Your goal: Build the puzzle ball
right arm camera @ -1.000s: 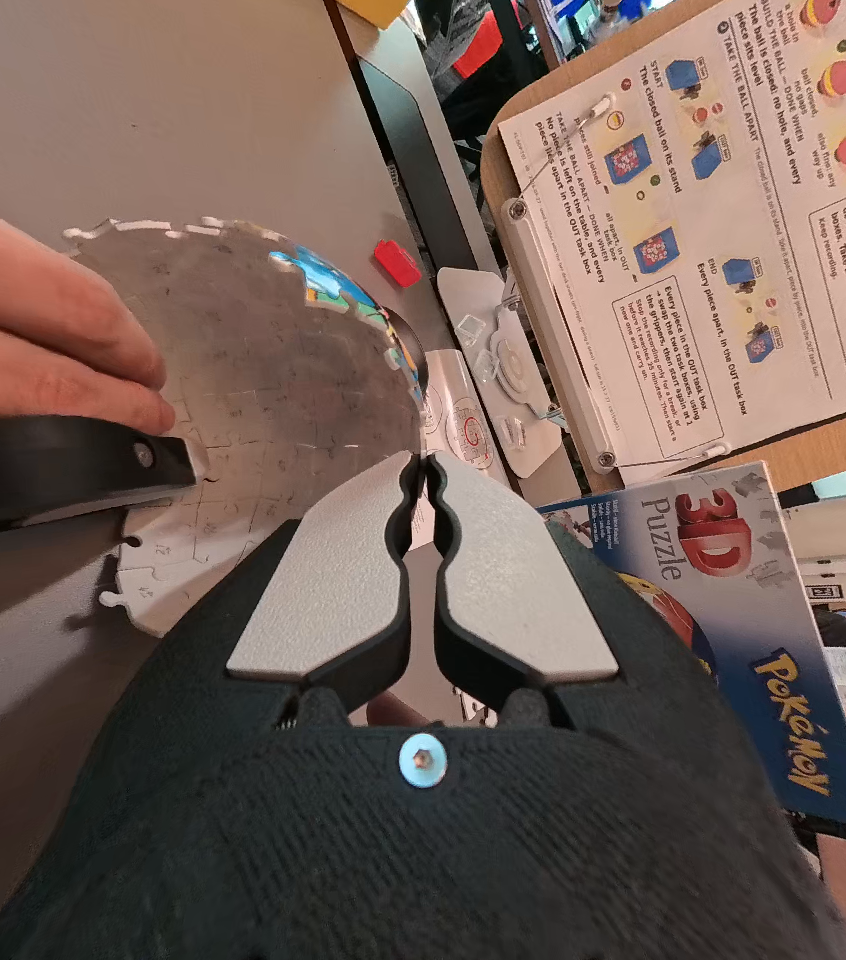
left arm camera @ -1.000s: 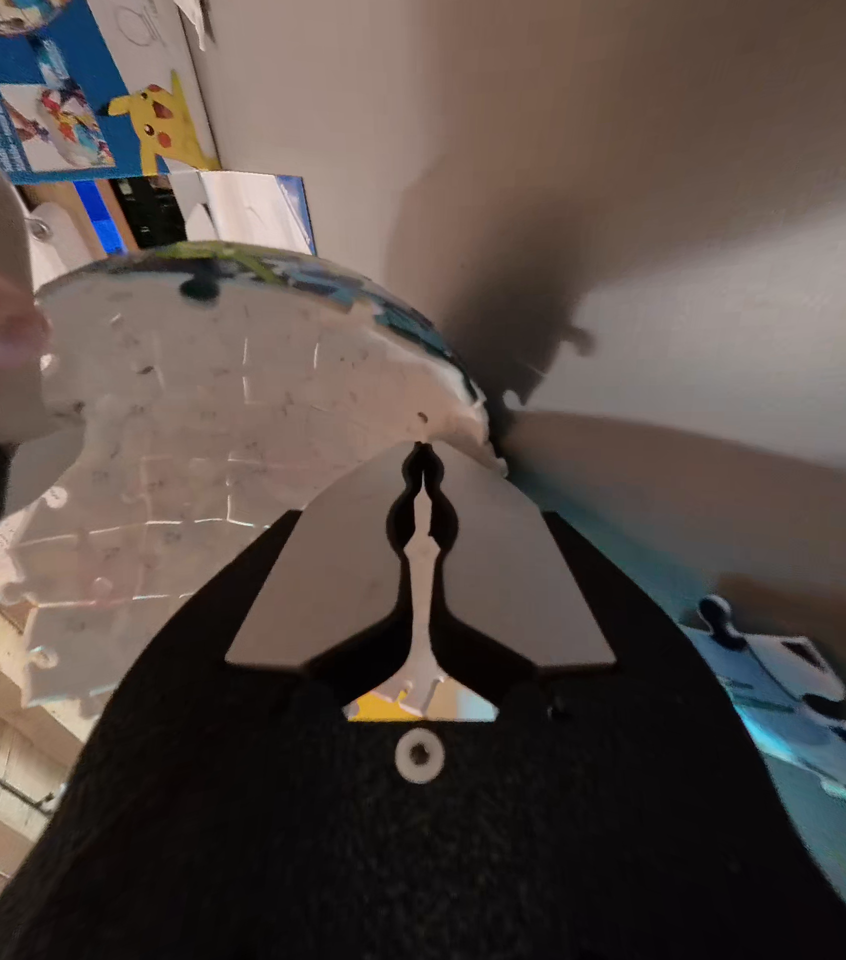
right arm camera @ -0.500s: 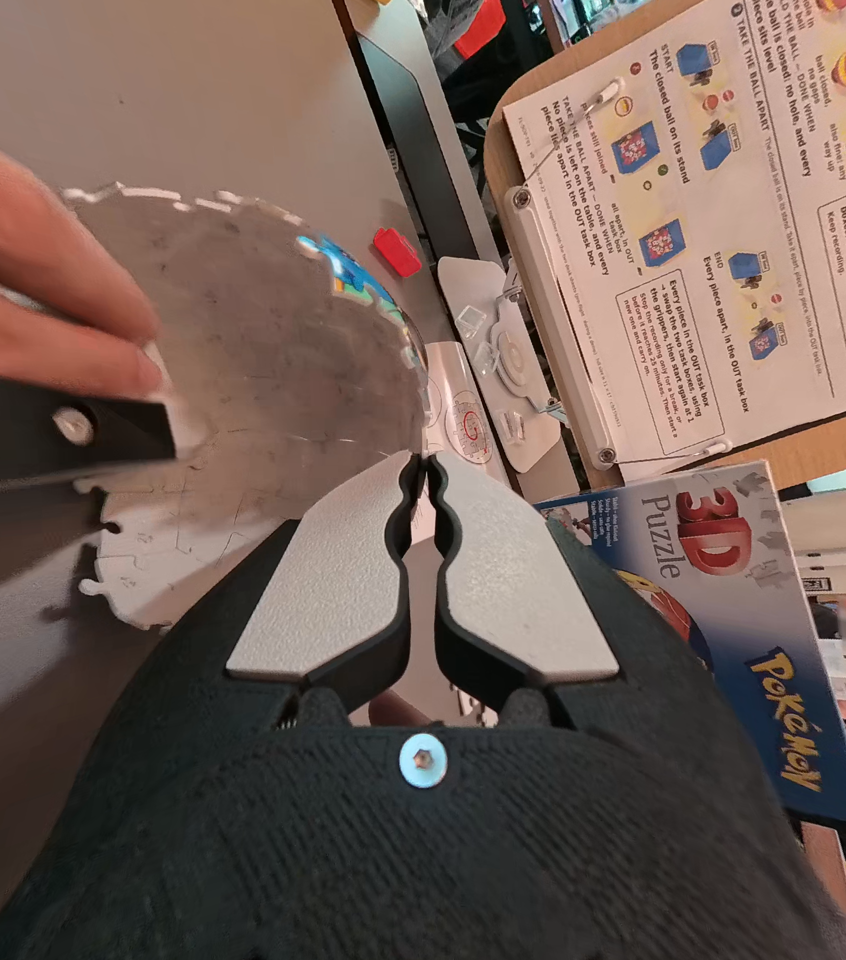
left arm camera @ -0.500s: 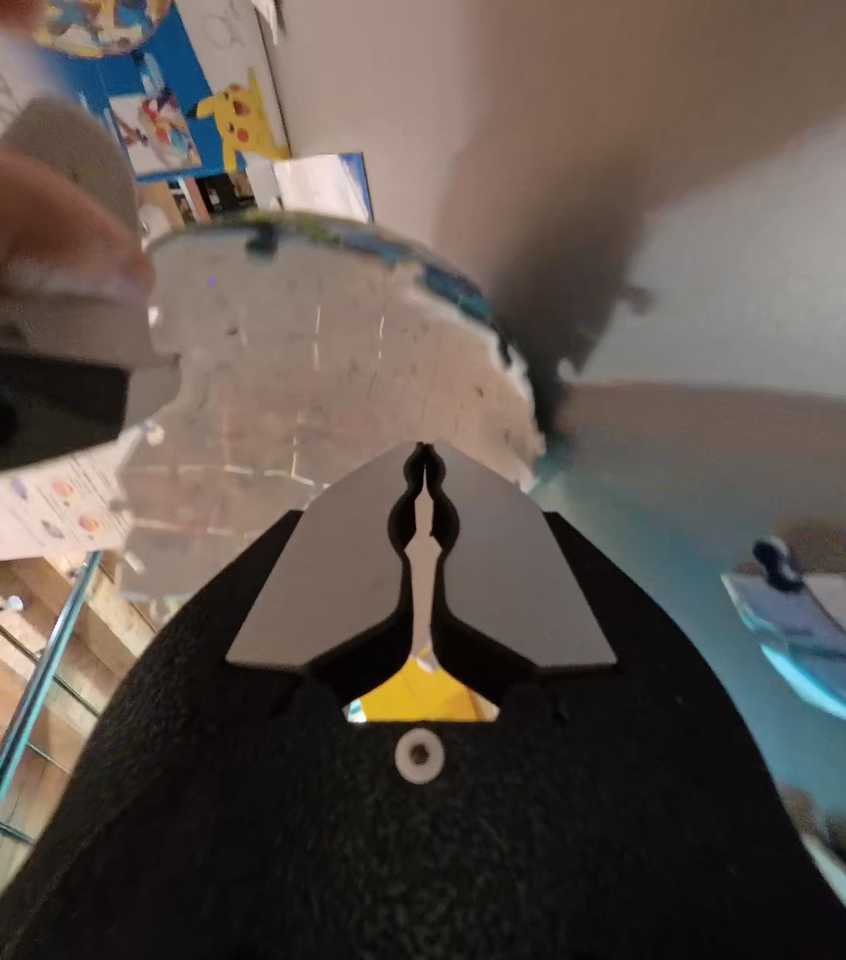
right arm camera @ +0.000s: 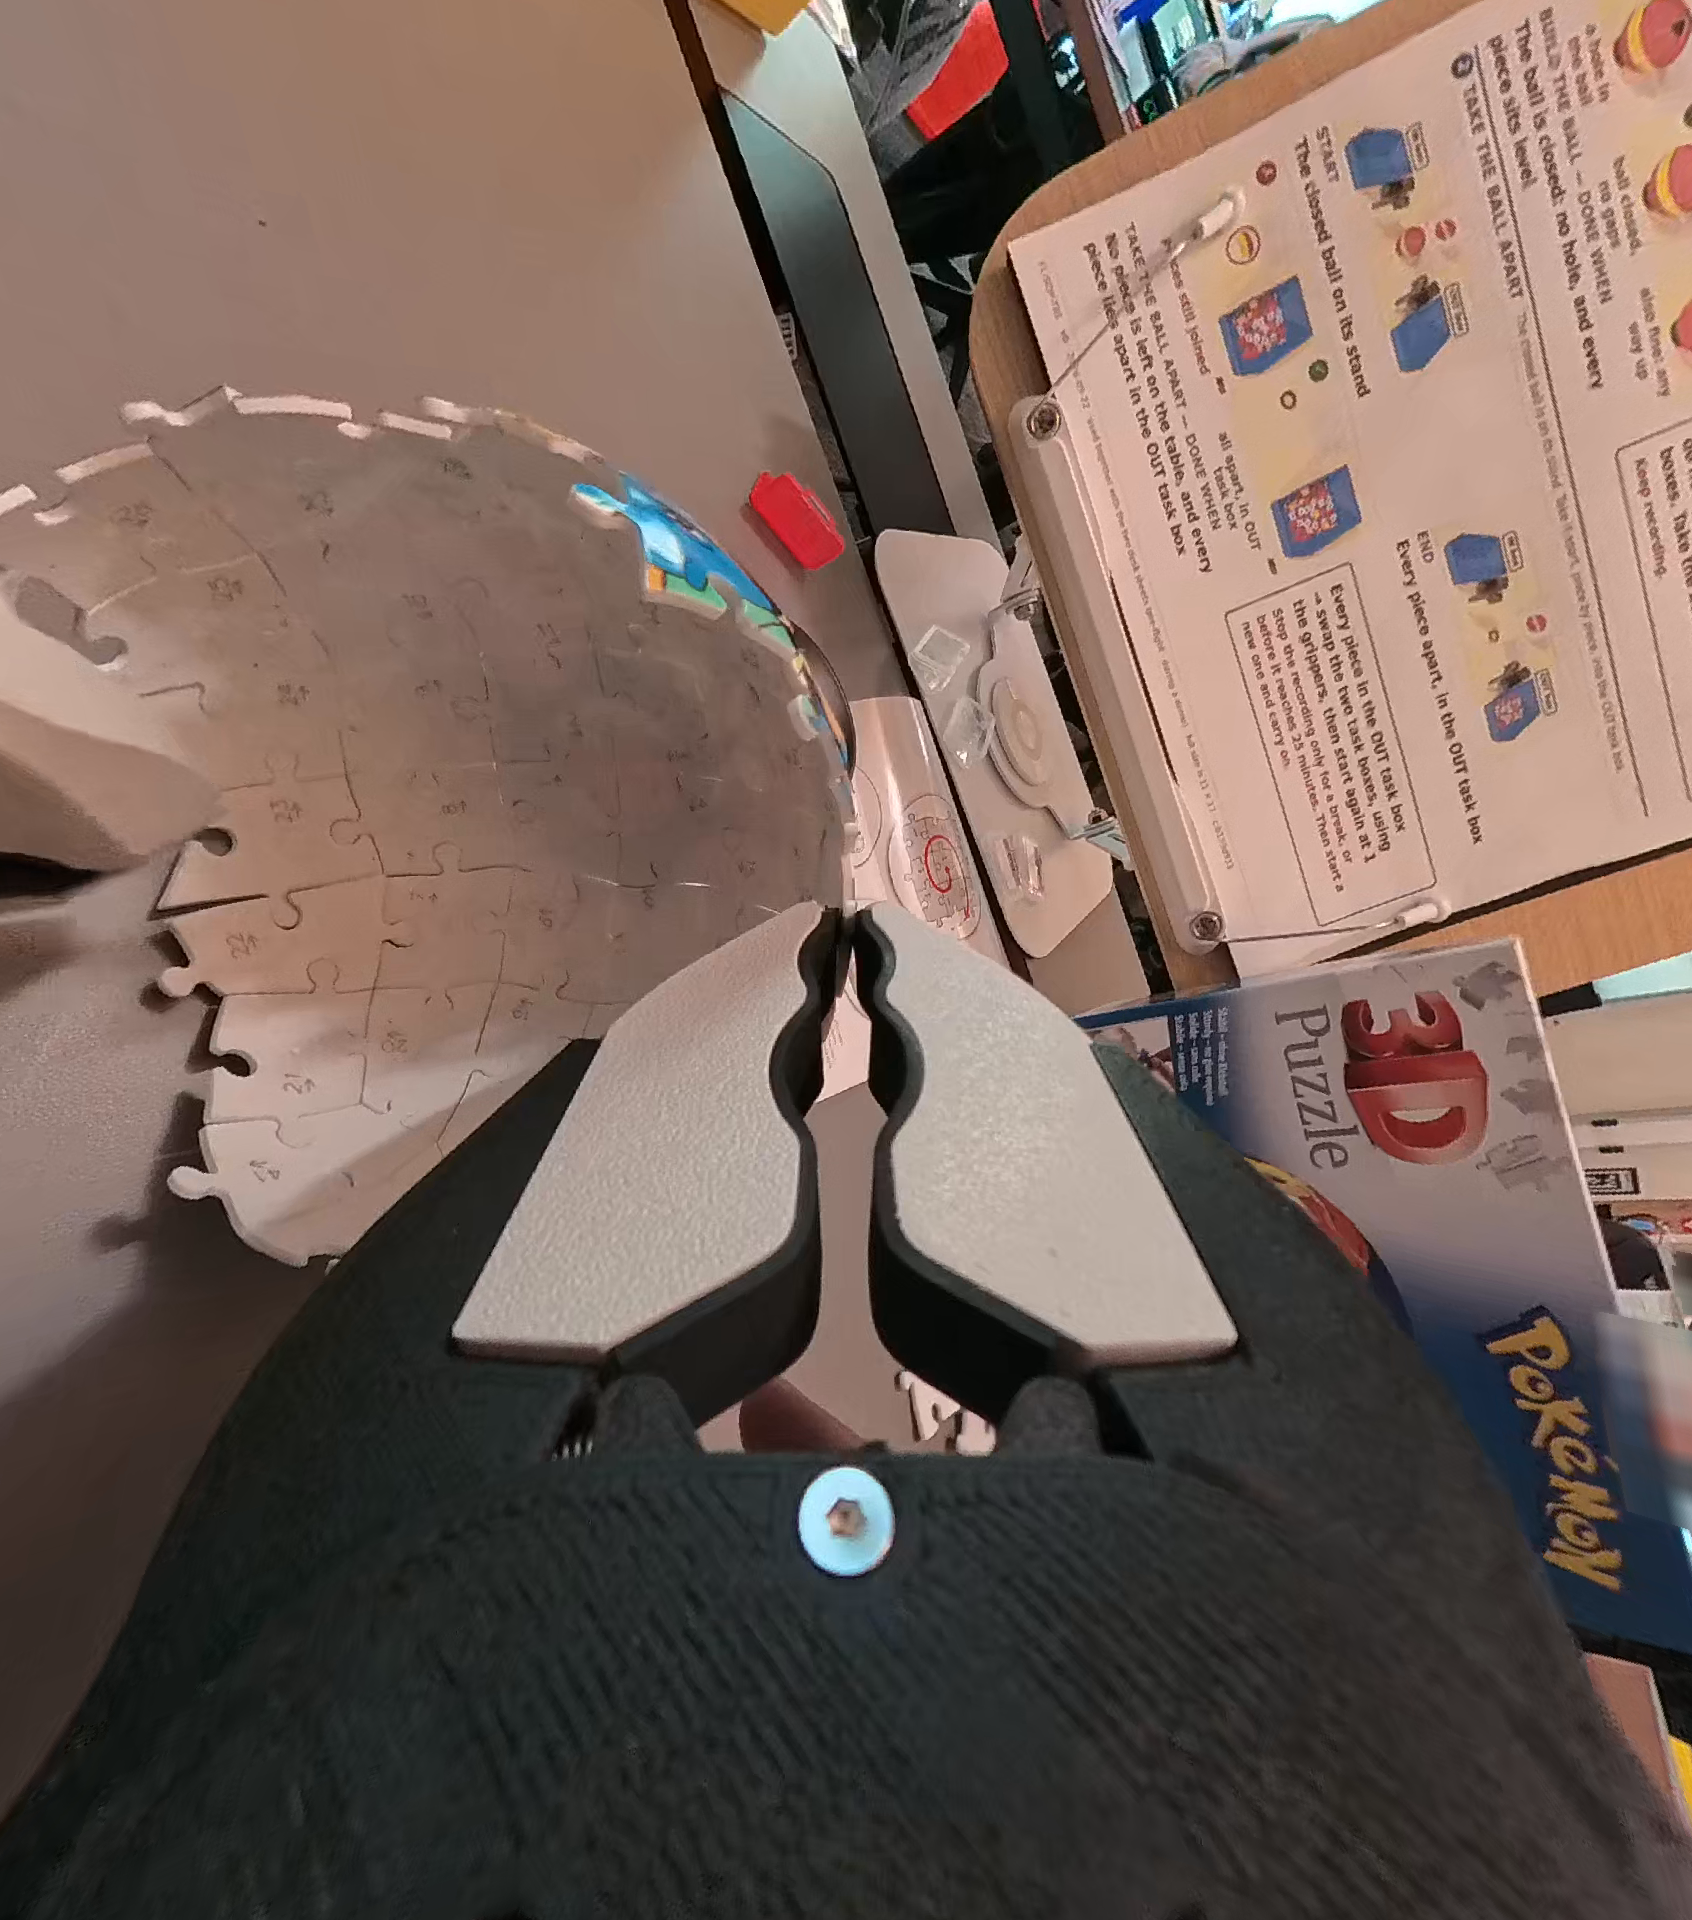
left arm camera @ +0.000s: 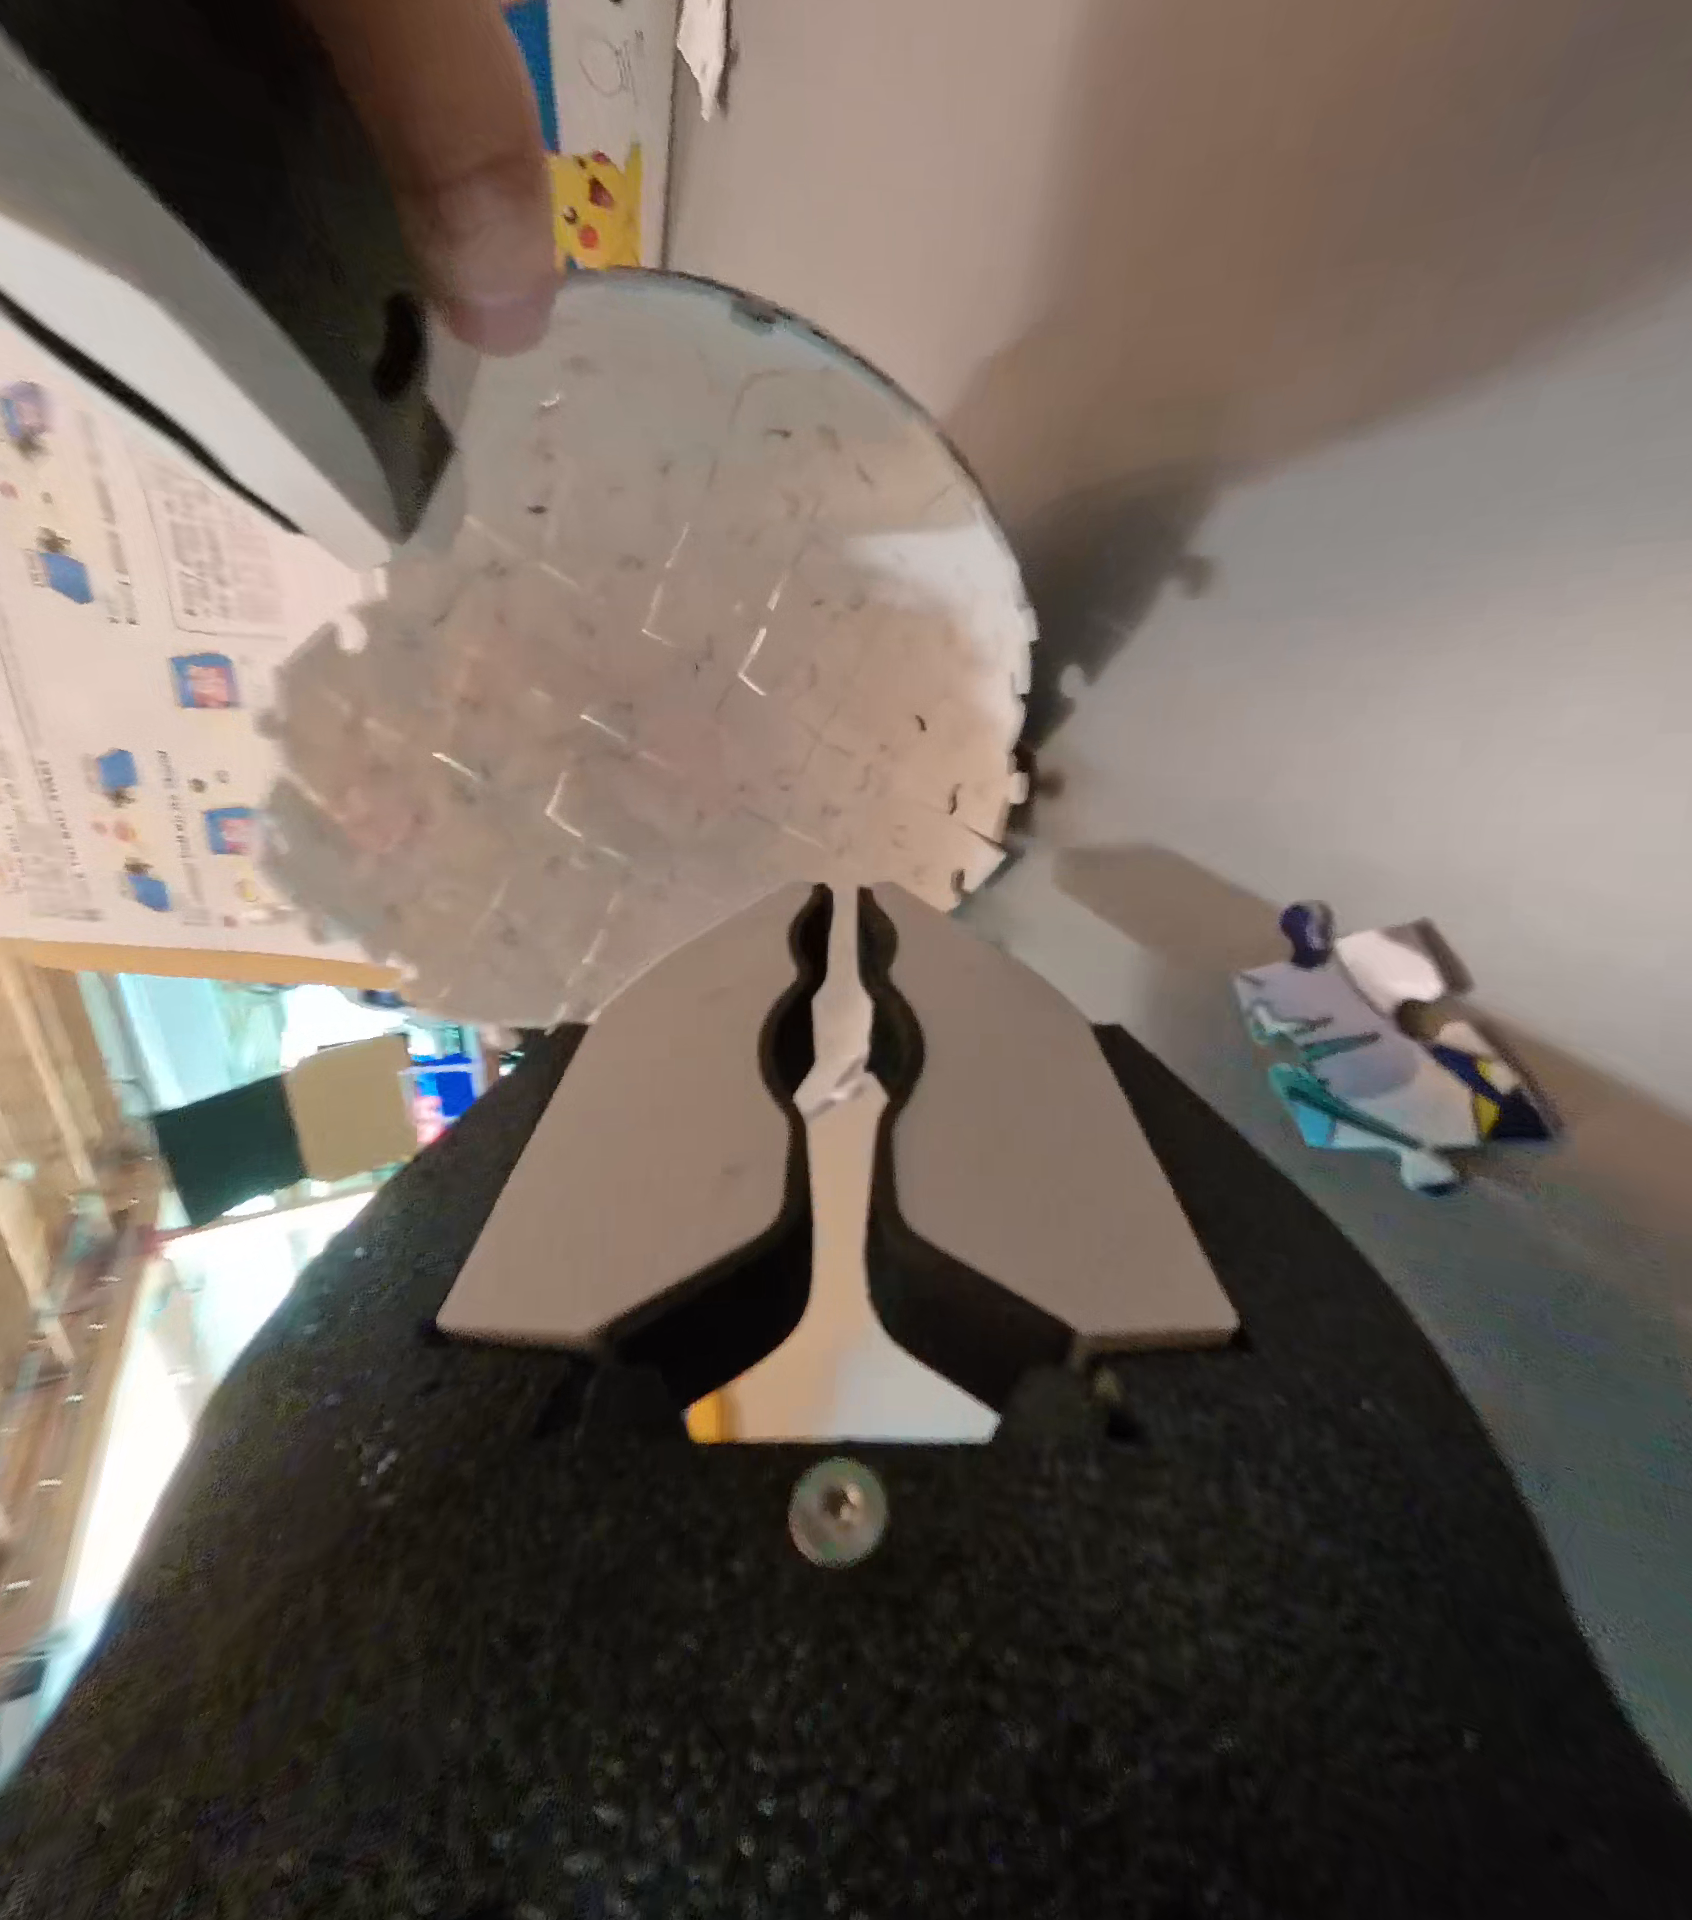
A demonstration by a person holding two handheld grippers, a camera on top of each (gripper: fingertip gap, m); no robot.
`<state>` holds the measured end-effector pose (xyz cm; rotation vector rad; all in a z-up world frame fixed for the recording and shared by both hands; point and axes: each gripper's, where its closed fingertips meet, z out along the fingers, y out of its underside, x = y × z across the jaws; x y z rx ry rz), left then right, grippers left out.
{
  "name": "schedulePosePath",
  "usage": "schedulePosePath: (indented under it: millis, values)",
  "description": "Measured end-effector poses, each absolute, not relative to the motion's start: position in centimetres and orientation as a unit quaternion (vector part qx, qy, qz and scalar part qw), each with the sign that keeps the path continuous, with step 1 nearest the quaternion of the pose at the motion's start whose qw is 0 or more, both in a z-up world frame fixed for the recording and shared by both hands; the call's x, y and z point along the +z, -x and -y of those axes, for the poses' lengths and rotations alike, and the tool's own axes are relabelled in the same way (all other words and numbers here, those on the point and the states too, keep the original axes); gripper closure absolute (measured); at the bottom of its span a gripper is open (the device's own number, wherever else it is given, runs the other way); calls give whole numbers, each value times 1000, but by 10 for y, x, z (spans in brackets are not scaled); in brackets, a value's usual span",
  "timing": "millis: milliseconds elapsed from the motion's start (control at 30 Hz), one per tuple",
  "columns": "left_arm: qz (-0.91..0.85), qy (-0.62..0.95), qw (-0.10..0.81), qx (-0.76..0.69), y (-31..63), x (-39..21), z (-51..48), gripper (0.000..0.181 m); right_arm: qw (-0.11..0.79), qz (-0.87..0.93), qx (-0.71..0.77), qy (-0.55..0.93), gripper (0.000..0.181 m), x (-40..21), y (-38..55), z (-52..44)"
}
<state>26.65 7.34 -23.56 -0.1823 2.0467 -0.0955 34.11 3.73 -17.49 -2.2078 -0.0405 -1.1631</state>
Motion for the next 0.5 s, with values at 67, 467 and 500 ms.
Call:
schedulePosePath:
  millis: [67, 467, 500]
  values:
    - [-864, 109, 490, -53, -268, -246, -75, 172, 318, 19, -446, 837, 178, -173, -339, -39]
    - [-836, 134, 510, -151, -250, -224, -68, 170, 350, 96, -526, 769, 179, -163, -317, -41]
    - [-827, 147, 515, -171, -246, -218, -71, 171, 350, 100, -532, 765, 178, -163, -317, -40]
